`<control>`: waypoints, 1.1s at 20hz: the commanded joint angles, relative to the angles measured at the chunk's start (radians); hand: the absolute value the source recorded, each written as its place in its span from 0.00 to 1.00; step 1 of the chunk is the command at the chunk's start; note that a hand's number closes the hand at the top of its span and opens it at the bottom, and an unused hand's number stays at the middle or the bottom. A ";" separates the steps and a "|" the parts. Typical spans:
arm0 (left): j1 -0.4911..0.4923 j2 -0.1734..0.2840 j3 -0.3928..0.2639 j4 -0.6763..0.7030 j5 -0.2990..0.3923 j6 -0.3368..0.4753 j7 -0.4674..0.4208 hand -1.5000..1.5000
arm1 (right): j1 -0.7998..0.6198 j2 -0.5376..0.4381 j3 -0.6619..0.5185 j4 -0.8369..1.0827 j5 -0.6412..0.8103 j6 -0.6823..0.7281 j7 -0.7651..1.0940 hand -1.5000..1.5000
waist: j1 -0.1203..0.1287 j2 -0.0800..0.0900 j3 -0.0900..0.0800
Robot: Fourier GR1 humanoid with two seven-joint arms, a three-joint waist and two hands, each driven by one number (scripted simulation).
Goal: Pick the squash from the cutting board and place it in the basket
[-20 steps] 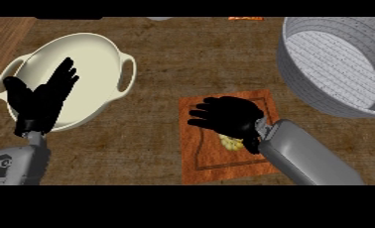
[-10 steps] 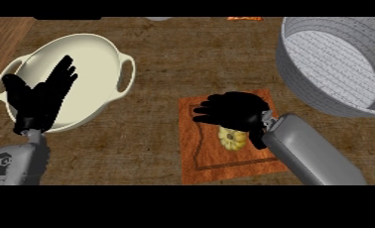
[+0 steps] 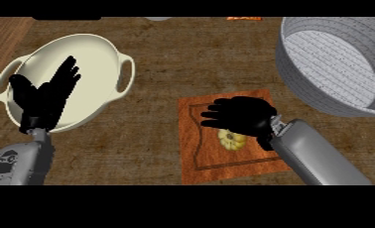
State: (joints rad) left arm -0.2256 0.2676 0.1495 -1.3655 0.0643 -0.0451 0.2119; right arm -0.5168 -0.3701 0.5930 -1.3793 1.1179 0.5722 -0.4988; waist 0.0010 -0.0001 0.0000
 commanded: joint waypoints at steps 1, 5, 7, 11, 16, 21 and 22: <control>0.032 -0.008 -0.005 -0.068 -0.002 -0.004 0.038 0.50 | -0.004 0.037 -0.023 0.050 0.076 -0.024 -0.031 0.00 | 0.004 0.000 0.000; -0.005 -0.045 -0.021 0.004 -0.046 0.038 0.006 0.50 | 0.035 0.034 -0.012 0.042 0.134 -0.049 -0.045 0.00 | 0.000 0.000 0.000; -0.038 0.039 0.052 0.076 0.014 -0.059 -0.027 0.50 | 0.080 0.044 -0.004 -0.004 0.157 -0.057 -0.018 0.00 | -0.003 0.000 0.000; -0.003 0.008 0.033 0.002 0.012 -0.031 0.017 0.50 | 0.055 0.020 0.082 0.055 0.259 -0.141 -0.068 1.00 | 0.002 0.000 0.000; 0.016 -0.036 -0.003 -0.022 -0.030 0.000 0.009 0.50 | 0.039 0.058 0.012 0.184 0.299 -0.219 -0.133 1.00 | 0.003 0.000 0.000; -0.010 0.004 0.039 -0.019 0.000 -0.033 0.044 0.50 | 0.096 0.068 0.040 0.056 0.351 -0.130 -0.127 1.00 | -0.002 -0.001 0.000; 0.036 -0.012 0.027 -0.036 -0.017 -0.033 -0.004 0.50 | 0.055 0.109 0.005 0.153 0.368 -0.184 -0.154 1.00 | 0.002 0.000 0.000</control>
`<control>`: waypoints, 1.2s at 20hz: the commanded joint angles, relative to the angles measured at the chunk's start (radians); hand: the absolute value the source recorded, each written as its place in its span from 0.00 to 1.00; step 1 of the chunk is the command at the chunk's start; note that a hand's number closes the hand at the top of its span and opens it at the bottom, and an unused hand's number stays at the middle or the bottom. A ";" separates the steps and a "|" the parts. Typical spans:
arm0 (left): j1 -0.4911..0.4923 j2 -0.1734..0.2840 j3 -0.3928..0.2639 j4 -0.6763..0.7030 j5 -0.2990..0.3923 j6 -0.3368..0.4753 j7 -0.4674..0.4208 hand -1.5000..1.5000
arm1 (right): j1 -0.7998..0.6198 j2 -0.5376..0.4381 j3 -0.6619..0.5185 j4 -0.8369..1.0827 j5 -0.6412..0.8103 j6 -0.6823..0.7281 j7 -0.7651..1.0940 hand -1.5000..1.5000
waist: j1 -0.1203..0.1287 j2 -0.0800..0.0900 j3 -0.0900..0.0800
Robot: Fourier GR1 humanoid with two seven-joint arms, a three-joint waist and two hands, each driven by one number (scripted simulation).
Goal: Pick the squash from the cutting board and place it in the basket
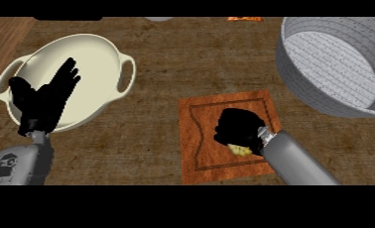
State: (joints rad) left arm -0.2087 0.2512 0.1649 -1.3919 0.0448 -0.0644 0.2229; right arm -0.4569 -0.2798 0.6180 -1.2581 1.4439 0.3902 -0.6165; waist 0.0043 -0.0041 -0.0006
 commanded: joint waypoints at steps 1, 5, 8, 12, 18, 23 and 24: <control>0.079 0.005 0.012 -0.098 0.022 -0.019 0.034 0.50 | 0.012 -0.017 -0.035 0.032 0.039 -0.032 -0.049 1.00 | 0.002 0.003 0.001; 0.017 0.023 0.031 -0.026 0.006 0.007 0.007 0.50 | -0.009 0.185 -0.426 0.104 -0.106 0.028 0.445 1.00 | -0.054 0.014 0.009; 0.023 0.017 0.037 -0.028 0.011 0.015 0.009 0.50 | -0.010 0.234 -0.572 0.099 -0.147 -0.026 0.606 1.00 | -0.090 0.015 0.015; 0.020 0.011 0.039 -0.032 0.020 0.011 0.002 0.50 | -0.052 0.277 -0.745 0.088 -0.242 -0.142 0.835 1.00 | -0.047 0.026 0.014; -0.003 -0.001 -0.002 -0.029 0.014 -0.016 0.002 0.50 | -0.211 0.279 -0.869 0.036 -0.409 -0.482 1.066 1.00 | 0.072 0.033 0.014; -0.067 -0.026 -0.058 -0.029 -0.006 -0.026 0.006 0.50 | -0.396 0.280 -0.862 0.074 -0.292 -0.754 1.315 1.00 | 0.119 0.042 -0.001; -0.067 -0.024 -0.060 -0.018 -0.001 -0.035 0.025 0.50 | -0.424 0.280 -0.863 0.097 -0.263 -0.805 1.365 1.00 | 0.128 0.044 -0.002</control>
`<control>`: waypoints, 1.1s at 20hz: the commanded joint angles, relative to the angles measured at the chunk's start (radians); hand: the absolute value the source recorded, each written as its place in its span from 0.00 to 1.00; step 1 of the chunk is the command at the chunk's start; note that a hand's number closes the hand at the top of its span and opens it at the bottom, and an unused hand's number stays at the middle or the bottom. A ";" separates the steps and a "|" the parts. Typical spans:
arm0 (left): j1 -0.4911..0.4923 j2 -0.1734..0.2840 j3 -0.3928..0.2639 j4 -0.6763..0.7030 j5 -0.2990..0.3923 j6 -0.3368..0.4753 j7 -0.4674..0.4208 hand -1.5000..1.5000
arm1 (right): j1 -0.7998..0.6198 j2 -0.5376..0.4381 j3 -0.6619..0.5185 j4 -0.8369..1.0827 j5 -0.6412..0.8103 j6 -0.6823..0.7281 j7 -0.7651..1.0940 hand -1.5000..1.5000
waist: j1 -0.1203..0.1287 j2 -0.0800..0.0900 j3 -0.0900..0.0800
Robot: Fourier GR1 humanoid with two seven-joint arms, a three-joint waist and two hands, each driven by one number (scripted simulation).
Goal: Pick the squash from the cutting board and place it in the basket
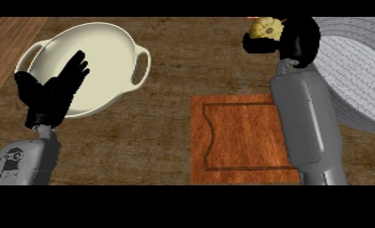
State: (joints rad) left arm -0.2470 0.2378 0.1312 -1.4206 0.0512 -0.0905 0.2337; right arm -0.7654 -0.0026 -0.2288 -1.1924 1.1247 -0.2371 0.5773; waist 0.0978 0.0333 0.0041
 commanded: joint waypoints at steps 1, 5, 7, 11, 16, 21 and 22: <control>-0.032 -0.013 -0.027 0.011 -0.011 -0.004 0.005 0.50 | -0.146 0.002 -0.012 0.049 0.087 -0.220 0.234 1.00 | 0.038 0.002 -0.008; -0.034 -0.005 -0.026 0.031 -0.013 -0.013 0.008 0.50 | -0.294 0.003 -0.016 0.188 0.265 -0.306 0.437 1.00 | 0.039 0.004 -0.011; -0.073 -0.007 -0.024 0.009 -0.014 0.003 0.033 0.50 | -0.366 0.003 -0.015 0.256 0.338 -0.313 0.540 1.00 | 0.030 -0.004 -0.009; -0.054 -0.012 -0.034 0.024 -0.034 0.010 0.011 0.50 | -0.472 -0.026 -0.075 0.400 0.444 -0.347 0.609 1.00 | 0.022 0.006 -0.008; -0.044 -0.006 -0.010 0.051 -0.017 0.003 -0.001 0.50 | -0.581 -0.102 -0.142 0.512 0.517 -0.340 0.642 1.00 | 0.005 0.005 -0.008; -0.026 -0.012 -0.012 0.047 -0.015 -0.002 -0.019 0.50 | -0.621 -0.168 -0.186 0.604 0.602 -0.375 0.671 1.00 | 0.011 0.009 -0.008; -0.011 0.009 0.004 0.025 -0.008 -0.007 -0.010 0.50 | -0.651 -0.173 -0.200 0.614 0.617 -0.330 0.709 1.00 | 0.011 -0.001 -0.007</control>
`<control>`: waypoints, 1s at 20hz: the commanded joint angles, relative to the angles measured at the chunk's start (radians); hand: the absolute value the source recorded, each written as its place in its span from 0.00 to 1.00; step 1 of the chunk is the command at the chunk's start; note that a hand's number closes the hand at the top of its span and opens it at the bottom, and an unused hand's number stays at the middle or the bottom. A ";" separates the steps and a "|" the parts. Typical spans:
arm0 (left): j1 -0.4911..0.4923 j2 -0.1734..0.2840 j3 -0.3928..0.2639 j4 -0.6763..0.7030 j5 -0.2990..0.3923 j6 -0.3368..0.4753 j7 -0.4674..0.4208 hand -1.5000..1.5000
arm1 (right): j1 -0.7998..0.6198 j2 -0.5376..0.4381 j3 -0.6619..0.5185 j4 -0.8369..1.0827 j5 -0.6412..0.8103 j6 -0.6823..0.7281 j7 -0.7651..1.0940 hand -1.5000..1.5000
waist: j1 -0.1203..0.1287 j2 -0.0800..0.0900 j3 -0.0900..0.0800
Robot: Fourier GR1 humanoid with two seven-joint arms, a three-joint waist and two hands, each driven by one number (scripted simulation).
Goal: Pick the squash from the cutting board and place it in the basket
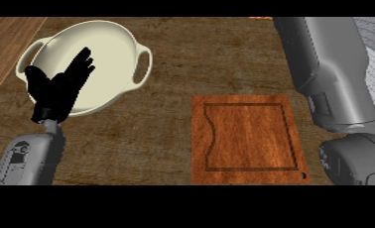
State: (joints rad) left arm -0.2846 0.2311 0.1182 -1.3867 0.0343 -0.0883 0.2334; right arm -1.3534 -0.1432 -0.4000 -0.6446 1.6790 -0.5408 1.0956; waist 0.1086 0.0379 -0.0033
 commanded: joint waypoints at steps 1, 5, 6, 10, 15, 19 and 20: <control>-0.011 0.015 0.025 0.009 0.009 0.006 0.012 0.50 | -0.069 -0.060 -0.038 0.083 0.072 -0.008 0.180 1.00 | -0.021 -0.006 0.001; -0.022 0.003 0.011 -0.004 0.011 0.002 0.018 0.50 | -0.069 -0.103 -0.055 0.139 0.158 0.005 0.247 1.00 | -0.020 -0.002 0.000; -0.012 -0.020 -0.004 -0.013 -0.003 0.026 0.028 0.50 | -0.038 -0.104 -0.057 0.150 0.175 -0.019 0.252 1.00 | -0.026 -0.004 0.001; 0.047 0.011 0.014 -0.031 -0.003 0.006 -0.004 0.50 | -0.013 -0.139 -0.106 0.162 0.184 -0.049 0.254 1.00 | -0.028 -0.012 0.002; 0.042 0.009 0.032 0.004 0.001 0.013 -0.023 0.50 | 0.018 -0.150 -0.149 0.192 0.181 -0.088 0.202 1.00 | -0.053 -0.015 0.003; 0.018 0.024 0.040 -0.024 0.014 0.010 0.042 0.50 | 0.048 -0.136 -0.161 0.206 0.196 -0.145 0.190 1.00 | -0.056 -0.019 0.004; 0.015 0.029 0.053 0.014 0.025 -0.008 -0.007 0.50 | 0.066 -0.176 -0.185 0.205 0.178 -0.170 0.149 1.00 | -0.061 -0.015 0.003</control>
State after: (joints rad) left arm -0.2577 0.2492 0.1535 -1.3930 0.0449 -0.0838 0.2378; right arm -1.3109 -0.3066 -0.5607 -0.4540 1.8572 -0.6114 1.1152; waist 0.0541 0.0213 -0.0002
